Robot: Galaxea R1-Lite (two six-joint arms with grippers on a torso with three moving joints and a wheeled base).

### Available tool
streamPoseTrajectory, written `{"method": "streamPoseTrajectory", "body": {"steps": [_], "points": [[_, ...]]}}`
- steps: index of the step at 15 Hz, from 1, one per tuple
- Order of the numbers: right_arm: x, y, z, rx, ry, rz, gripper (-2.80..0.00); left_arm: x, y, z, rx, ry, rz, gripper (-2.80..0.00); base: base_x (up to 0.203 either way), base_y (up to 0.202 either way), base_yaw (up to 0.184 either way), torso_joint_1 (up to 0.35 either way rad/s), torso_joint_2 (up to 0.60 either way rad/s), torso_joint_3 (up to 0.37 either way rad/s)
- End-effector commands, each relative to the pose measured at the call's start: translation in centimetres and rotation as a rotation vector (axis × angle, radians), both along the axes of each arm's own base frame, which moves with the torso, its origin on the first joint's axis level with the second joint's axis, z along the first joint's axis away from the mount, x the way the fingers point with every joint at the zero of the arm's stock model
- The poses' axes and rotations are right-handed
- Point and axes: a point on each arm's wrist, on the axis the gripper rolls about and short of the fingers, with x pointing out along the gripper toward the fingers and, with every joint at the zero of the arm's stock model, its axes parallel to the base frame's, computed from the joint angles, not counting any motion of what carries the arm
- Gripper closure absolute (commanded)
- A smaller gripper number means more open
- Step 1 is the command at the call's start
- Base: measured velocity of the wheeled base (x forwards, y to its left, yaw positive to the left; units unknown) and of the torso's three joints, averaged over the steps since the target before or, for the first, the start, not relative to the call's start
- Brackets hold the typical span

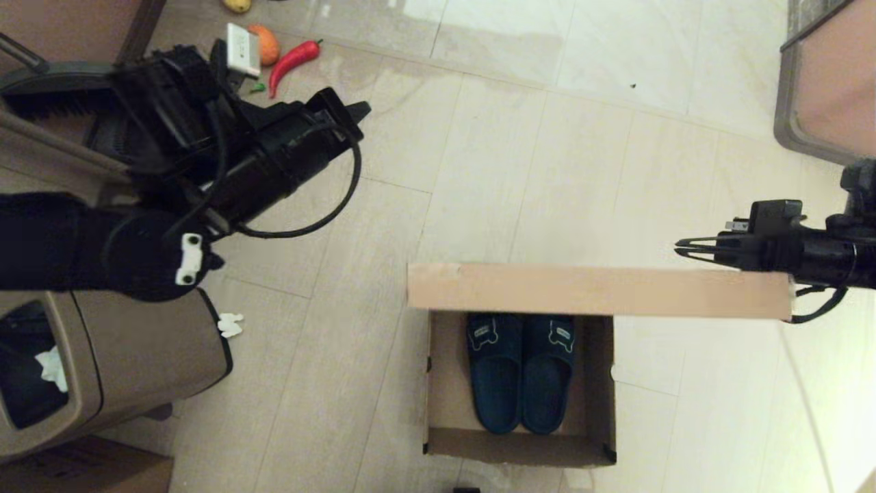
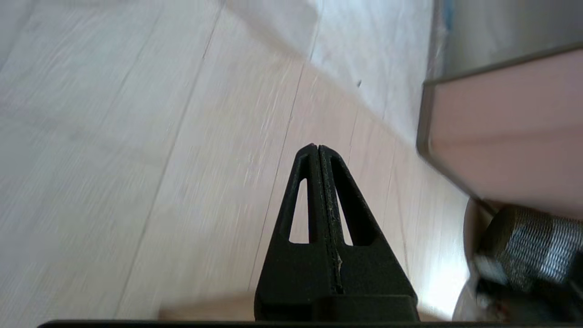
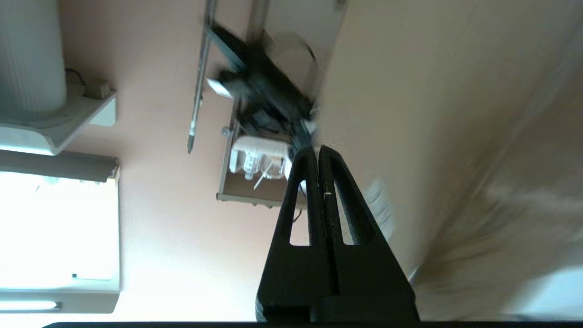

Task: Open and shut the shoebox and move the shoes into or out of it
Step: Close the shoe box

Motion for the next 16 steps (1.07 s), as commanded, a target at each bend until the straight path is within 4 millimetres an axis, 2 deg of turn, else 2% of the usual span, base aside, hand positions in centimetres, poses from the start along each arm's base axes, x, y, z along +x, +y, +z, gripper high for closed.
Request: {"method": "streamPoseTrajectory", "body": {"steps": [1, 3, 5, 7, 8, 9, 11, 13, 16], "points": [[-4.4, 0.9, 0.7, 0.0, -0.011, 0.007, 0.0, 3.3, -5.0, -3.2, 0.024, 0.04, -0.079, 0.0, 0.0, 0.0, 0.0, 0.0, 0.0, 0.0], [-8.4, 1.7, 0.3, -0.001, -0.015, 0.004, 0.0, 1.5, -9.6, -4.5, 0.037, 0.057, -0.191, 0.0, 0.0, 0.0, 0.0, 0.0, 0.0, 0.0], [-11.3, 2.2, 0.0, -0.004, -0.031, -0.004, 0.0, -1.0, -13.3, -6.4, 0.07, 0.098, -0.291, 0.0, 0.0, 0.0, 0.0, 0.0, 0.0, 0.0], [-13.2, 2.6, 0.7, -0.02, -0.098, -0.008, 0.0, -3.2, -14.8, -9.2, 0.123, 0.172, -0.331, 0.0, 0.0, 0.0, 0.0, 0.0, 0.0, 0.0], [-13.4, 2.6, 1.6, -0.035, -0.161, -0.009, 0.0, -4.1, -14.8, -10.8, 0.151, 0.212, -0.33, 0.0, 0.0, 0.0, 0.0, 0.0, 0.0, 0.0], [-13.2, 2.5, 2.8, -0.059, -0.245, -0.029, 0.0, -4.8, -14.2, -12.7, 0.183, 0.254, -0.322, 0.0, 0.0, 0.0, 0.0, 0.0, 0.0, 0.0], [-12.9, 2.3, 5.1, -0.128, -0.438, -0.133, 0.0, -5.8, -11.5, -16.1, 0.253, 0.319, -0.256, 0.0, 0.0, 0.0, 0.0, 0.0, 0.0, 0.0], [-13.9, 2.5, 5.5, -0.187, -0.611, -0.151, 0.0, -6.7, -6.9, -19.1, 0.341, 0.375, -0.129, 0.0, 0.0, 0.0, 0.0, 0.0, 0.0, 0.0], [-15.6, 3.0, 5.7, -0.19, -0.706, -0.056, 0.0, -8.9, 0.7, -23.3, 0.454, 0.469, 0.093, 0.0, 0.0, 0.0, 0.0, 0.0, 0.0, 0.0]]}}
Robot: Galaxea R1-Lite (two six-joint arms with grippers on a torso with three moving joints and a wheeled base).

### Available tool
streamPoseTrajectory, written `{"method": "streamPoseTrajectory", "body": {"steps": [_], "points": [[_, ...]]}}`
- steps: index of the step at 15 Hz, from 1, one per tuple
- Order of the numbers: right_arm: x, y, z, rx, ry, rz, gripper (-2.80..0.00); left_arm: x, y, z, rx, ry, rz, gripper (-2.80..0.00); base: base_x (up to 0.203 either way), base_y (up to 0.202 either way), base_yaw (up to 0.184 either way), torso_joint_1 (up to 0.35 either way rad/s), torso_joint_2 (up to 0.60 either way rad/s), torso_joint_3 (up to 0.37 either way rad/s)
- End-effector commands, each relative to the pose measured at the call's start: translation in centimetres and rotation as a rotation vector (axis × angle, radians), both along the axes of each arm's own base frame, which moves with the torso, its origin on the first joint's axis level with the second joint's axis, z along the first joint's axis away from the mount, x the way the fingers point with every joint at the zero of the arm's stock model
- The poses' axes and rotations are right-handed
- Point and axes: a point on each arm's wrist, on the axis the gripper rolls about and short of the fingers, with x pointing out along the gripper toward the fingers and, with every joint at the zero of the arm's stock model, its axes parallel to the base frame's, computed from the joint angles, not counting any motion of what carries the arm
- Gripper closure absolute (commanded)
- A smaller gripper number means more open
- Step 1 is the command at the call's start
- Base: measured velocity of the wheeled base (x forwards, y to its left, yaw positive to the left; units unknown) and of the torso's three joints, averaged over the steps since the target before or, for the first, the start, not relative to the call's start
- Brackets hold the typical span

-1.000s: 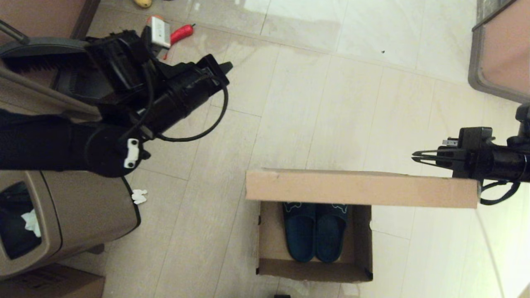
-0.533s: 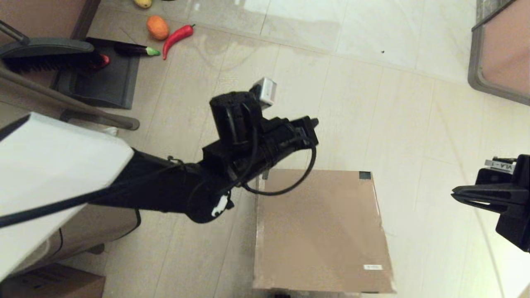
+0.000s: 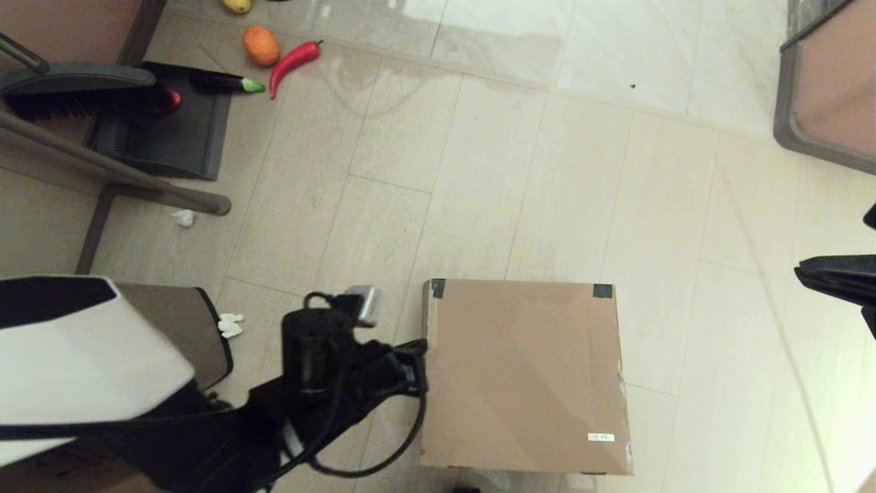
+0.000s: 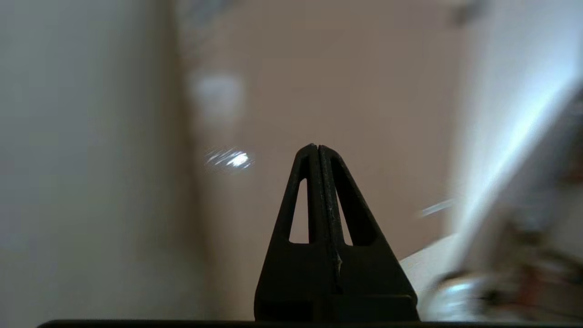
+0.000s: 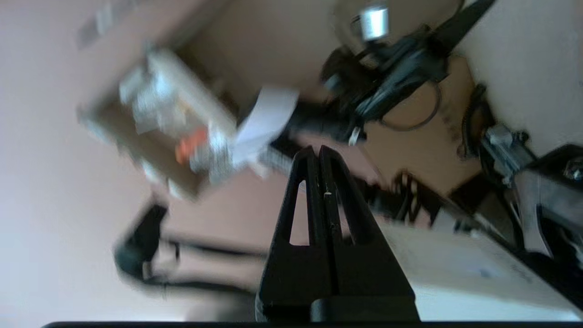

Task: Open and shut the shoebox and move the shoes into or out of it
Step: Close the shoe box

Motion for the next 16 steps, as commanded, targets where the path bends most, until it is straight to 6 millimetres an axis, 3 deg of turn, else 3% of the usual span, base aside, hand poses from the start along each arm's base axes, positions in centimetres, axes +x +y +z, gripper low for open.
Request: {"method": "streamPoseTrajectory", "body": {"steps": [1, 3, 4, 8, 11, 13, 16], "points": [[-1.1, 0.3, 0.7, -0.015, -0.037, 0.059, 0.0, -2.6, 5.9, -2.4, 0.089, 0.052, 0.177, 0.0, 0.0, 0.0, 0.0, 0.0, 0.0, 0.0], [-2.0, 0.5, 1.1, -0.023, -0.065, 0.061, 0.0, -5.2, 9.5, -2.9, 0.118, 0.062, 0.339, 0.0, 0.0, 0.0, 0.0, 0.0, 0.0, 0.0], [-2.3, 0.6, 1.0, -0.023, -0.065, 0.062, 0.0, -6.4, 10.6, -2.0, 0.105, 0.034, 0.391, 0.0, 0.0, 0.0, 0.0, 0.0, 0.0, 0.0], [-3.3, 0.9, 0.8, -0.013, -0.036, 0.065, 0.0, -9.5, 14.0, 5.0, -0.093, -0.296, 0.567, 0.0, 0.0, 0.0, 0.0, 0.0, 0.0, 0.0], [-5.3, 1.3, 0.2, -0.018, -0.053, 0.064, 0.0, -12.8, 17.2, 8.4, -0.084, -0.525, 0.625, 0.0, 0.0, 0.0, 0.0, 0.0, 0.0, 0.0], [-6.6, 1.7, 0.3, -0.026, -0.084, 0.064, 0.0, -15.6, 17.9, 8.7, -0.021, -0.544, 0.593, 0.0, 0.0, 0.0, 0.0, 0.0, 0.0, 0.0], [-7.9, 1.9, 1.1, -0.018, -0.067, 0.06, 0.0, -20.9, 18.8, 5.5, 0.086, -0.39, 0.529, 0.0, 0.0, 0.0, 0.0, 0.0, 0.0, 0.0]]}}
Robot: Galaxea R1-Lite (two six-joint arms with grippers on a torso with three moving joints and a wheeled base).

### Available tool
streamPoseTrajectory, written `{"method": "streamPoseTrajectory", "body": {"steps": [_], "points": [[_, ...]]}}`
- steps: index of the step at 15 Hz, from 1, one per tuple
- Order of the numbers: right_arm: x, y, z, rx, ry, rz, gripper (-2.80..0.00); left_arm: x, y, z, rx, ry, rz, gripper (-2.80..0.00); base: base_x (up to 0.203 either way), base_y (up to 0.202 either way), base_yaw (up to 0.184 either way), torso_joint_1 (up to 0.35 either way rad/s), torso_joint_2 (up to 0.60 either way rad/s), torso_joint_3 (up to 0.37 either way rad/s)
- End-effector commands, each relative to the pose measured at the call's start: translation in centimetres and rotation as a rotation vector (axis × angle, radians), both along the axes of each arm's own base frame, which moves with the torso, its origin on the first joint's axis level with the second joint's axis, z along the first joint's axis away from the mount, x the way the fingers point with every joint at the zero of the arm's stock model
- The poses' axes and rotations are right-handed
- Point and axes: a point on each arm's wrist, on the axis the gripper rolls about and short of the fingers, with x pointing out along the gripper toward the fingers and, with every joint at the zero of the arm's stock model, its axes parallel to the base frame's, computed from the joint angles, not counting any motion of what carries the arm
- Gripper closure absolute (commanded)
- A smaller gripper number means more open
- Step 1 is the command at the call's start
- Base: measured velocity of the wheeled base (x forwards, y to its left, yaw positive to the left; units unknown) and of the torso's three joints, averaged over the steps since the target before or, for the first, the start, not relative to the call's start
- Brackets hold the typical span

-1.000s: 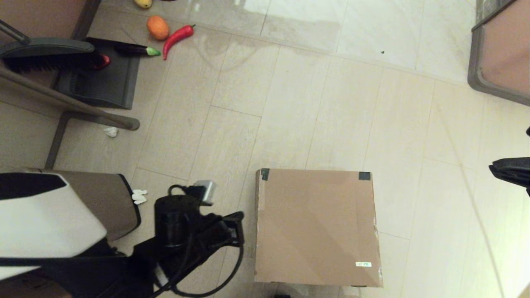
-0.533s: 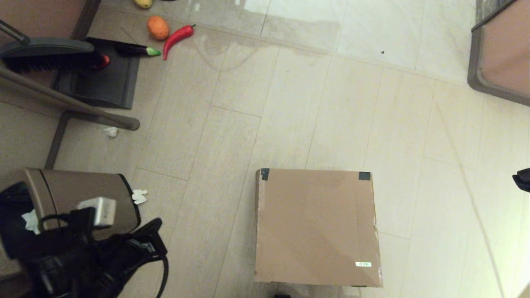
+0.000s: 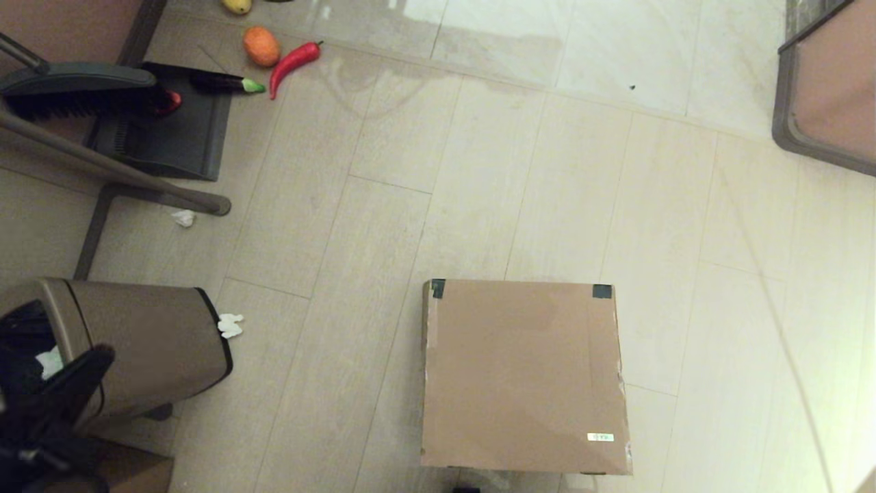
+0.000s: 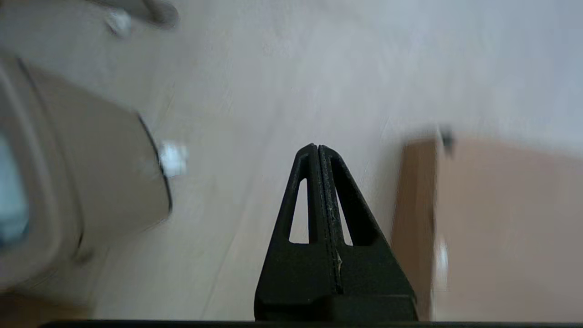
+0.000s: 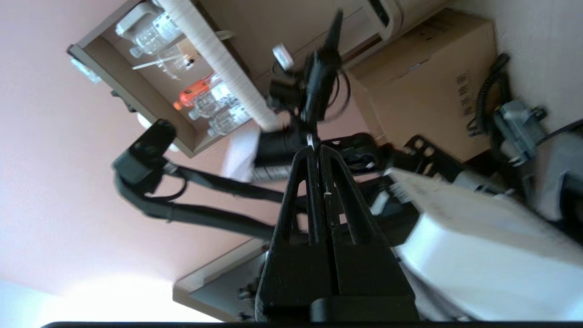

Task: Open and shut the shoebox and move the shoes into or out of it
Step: Close the shoe box

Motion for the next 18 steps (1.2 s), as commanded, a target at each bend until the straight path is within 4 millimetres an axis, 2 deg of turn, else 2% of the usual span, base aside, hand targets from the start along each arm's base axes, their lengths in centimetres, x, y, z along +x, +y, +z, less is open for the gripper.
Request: {"method": "streamPoseTrajectory", "body": {"steps": [1, 3, 5, 9, 11, 14, 18], "points": [[-1.0, 0.2, 0.4, -0.006, -0.018, 0.007, 0.0, -5.9, 0.9, -3.0, 0.028, 0.092, -0.03, 0.0, 0.0, 0.0, 0.0, 0.0, 0.0, 0.0], [-1.7, 0.4, 0.6, -0.009, -0.033, 0.006, 0.0, -7.8, 1.1, -4.8, 0.049, 0.157, -0.065, 0.0, 0.0, 0.0, 0.0, 0.0, 0.0, 0.0], [-1.6, 0.4, 0.6, -0.008, -0.031, 0.006, 0.0, -8.4, 1.1, -7.1, 0.086, 0.33, -0.105, 0.0, 0.0, 0.0, 0.0, 0.0, 0.0, 0.0], [-2.3, 0.5, 0.1, -0.011, -0.041, 0.002, 0.0, -8.4, 1.0, -7.3, 0.125, 0.353, 0.065, 0.0, 0.0, 0.0, 0.0, 0.0, 0.0, 0.0], [-2.8, 0.6, -0.4, -0.011, -0.038, -0.009, 0.0, -8.7, 1.0, -7.5, 0.145, 0.317, 0.047, 0.0, 0.0, 0.0, 0.0, 0.0, 0.0, 0.0], [-2.8, 0.6, -1.3, -0.006, -0.02, -0.014, 0.0, -10.4, 0.9, -8.0, 0.157, 0.126, 0.012, 0.0, 0.0, 0.0, 0.0, 0.0, 0.0, 0.0], [-3.5, 0.7, -1.2, -0.012, -0.042, -0.028, 0.0, -10.6, 1.0, -8.4, 0.086, 0.138, 0.011, 0.0, 0.0, 0.0, 0.0, 0.0, 0.0, 0.0]]}}
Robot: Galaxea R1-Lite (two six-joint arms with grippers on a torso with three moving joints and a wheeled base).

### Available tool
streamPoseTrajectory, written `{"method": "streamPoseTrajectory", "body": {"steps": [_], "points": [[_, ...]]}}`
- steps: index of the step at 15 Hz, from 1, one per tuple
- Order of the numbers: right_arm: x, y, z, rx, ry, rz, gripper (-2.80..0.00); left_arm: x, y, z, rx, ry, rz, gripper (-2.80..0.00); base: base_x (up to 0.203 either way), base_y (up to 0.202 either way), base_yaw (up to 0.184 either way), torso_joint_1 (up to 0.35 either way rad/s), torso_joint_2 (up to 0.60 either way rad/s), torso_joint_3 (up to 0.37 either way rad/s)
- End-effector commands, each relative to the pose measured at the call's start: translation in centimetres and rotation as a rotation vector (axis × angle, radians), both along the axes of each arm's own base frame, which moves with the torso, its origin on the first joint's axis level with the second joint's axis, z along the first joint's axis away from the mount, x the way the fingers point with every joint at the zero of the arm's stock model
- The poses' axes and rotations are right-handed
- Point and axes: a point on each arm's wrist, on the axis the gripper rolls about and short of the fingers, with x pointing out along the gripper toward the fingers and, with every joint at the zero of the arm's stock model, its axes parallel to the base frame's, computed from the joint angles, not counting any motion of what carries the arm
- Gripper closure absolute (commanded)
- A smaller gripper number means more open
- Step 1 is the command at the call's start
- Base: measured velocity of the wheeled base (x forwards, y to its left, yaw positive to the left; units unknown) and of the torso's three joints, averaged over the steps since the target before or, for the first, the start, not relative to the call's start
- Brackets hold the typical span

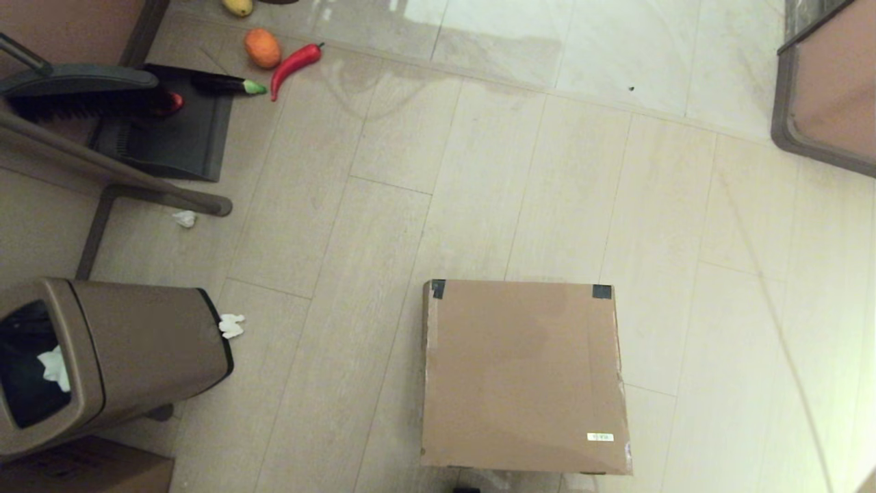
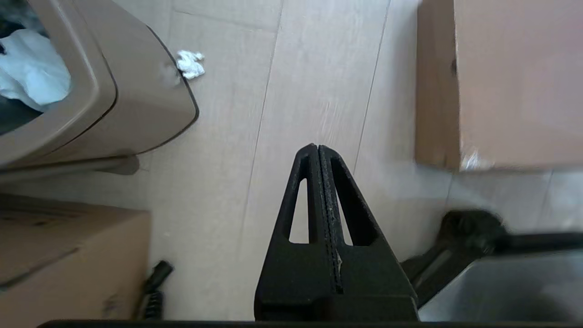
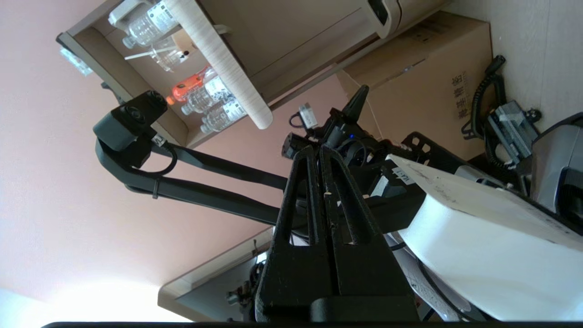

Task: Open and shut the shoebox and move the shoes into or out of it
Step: Close the shoe box

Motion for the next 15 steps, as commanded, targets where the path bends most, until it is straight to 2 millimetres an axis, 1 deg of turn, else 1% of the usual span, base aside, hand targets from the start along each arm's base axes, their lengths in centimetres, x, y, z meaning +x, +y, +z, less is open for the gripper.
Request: {"method": "streamPoseTrajectory", "body": {"steps": [1, 3, 6, 7, 8, 10, 11, 12, 13, 14, 15], "points": [[-0.1, -0.1, 0.0, -0.002, 0.003, -0.019, 0.0, -0.2, 0.0, -0.1, -0.007, -0.025, -0.001, 0.0, 0.0, 0.0, 0.0, 0.0, 0.0, 0.0], [0.2, -0.6, -0.4, 0.01, 0.022, -0.097, 0.0, -0.2, 0.0, -0.1, -0.007, -0.026, -0.001, 0.0, 0.0, 0.0, 0.0, 0.0, 0.0, 0.0], [0.5, -1.5, -1.3, 0.045, 0.022, -0.329, 0.0, -0.2, 0.0, -0.1, -0.007, -0.025, -0.001, 0.0, 0.0, 0.0, 0.0, 0.0, 0.0, 0.0], [0.6, -1.9, -1.7, 0.038, -0.002, -0.414, 0.0, -0.2, 0.0, -0.1, -0.007, -0.024, -0.001, 0.0, 0.0, 0.0, 0.0, 0.0, 0.0, 0.0], [0.8, -2.2, -2.7, 0.008, -0.066, -0.509, 0.0, -0.2, 0.0, -0.1, -0.007, -0.026, -0.001, 0.0, 0.0, 0.0, 0.0, 0.0, 0.0, 0.0], [1.2, -2.3, -4.9, -0.153, -0.267, -0.665, 0.0, -0.2, 0.0, -0.1, -0.009, -0.024, -0.001, 0.0, 0.0, 0.0, 0.0, 0.0, 0.0, 0.0], [1.4, -2.3, -6.6, -0.294, -0.367, -0.749, 0.0, -0.2, 0.0, -0.1, -0.009, -0.025, -0.001, 0.0, 0.0, 0.0, 0.0, 0.0, 0.0, 0.0], [1.3, -1.9, -8.9, -0.469, -0.426, -0.808, 0.0, -0.2, 0.0, -0.1, -0.009, -0.025, -0.001, 0.0, 0.0, 0.0, 0.0, 0.0, 0.0, 0.0], [0.6, -1.4, -12.1, -0.677, -0.436, -0.842, 0.0, -0.2, 0.0, -0.1, -0.008, -0.024, -0.001, 0.0, 0.0, 0.0, 0.0, 0.0, 0.0, 0.0], [-0.7, -1.0, -14.5, -0.849, -0.425, -0.861, 0.0, -0.2, 0.0, -0.1, -0.011, -0.026, -0.001, 0.0, 0.0, 0.0, 0.0, 0.0, 0.0, 0.0], [-2.1, -0.7, -16.1, -0.938, -0.425, -0.856, 0.0, -0.2, 0.0, -0.1, -0.013, -0.026, -0.001, 0.0, 0.0, 0.0, 0.0, 0.0, 0.0, 0.0]]}}
